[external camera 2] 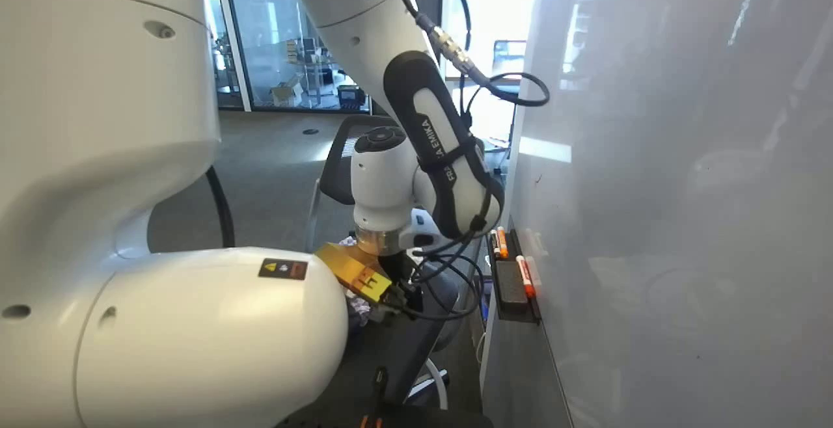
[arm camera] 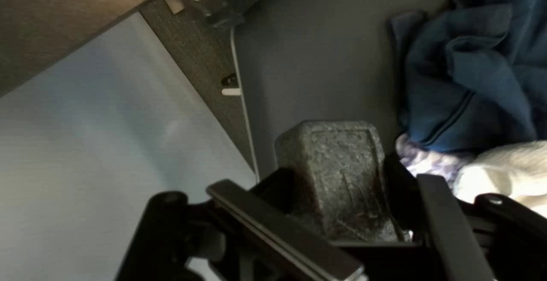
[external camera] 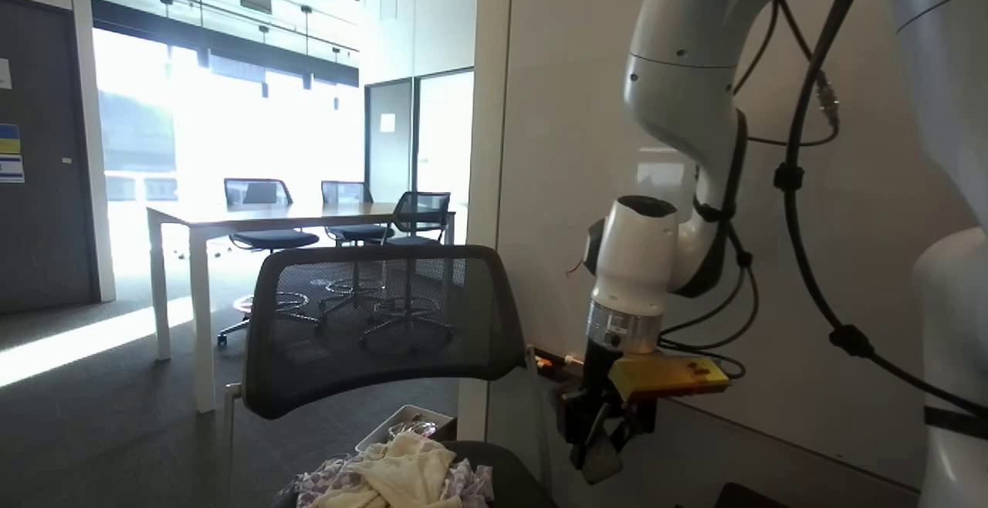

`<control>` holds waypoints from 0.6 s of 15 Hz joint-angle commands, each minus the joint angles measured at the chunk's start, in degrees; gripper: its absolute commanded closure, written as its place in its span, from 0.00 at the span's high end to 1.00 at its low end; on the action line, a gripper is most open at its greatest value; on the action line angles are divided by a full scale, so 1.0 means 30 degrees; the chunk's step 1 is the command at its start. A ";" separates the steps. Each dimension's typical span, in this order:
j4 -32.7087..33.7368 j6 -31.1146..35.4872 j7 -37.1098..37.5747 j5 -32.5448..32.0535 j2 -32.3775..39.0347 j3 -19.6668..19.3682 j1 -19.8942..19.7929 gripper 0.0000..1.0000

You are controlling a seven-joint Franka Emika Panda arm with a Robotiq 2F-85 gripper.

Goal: Use the black eraser to wipe the whiteboard.

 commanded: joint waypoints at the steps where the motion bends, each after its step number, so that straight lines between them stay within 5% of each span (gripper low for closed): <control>1: 0.4017 0.4936 0.1584 -0.0124 0.3369 -0.1925 0.4686 0.34; 4: 0.6814 0.7545 0.1241 -0.0174 0.5176 -0.2145 0.5242 0.34; 9: 0.9485 0.8186 0.0603 -0.0119 0.7163 -0.0641 0.2284 0.34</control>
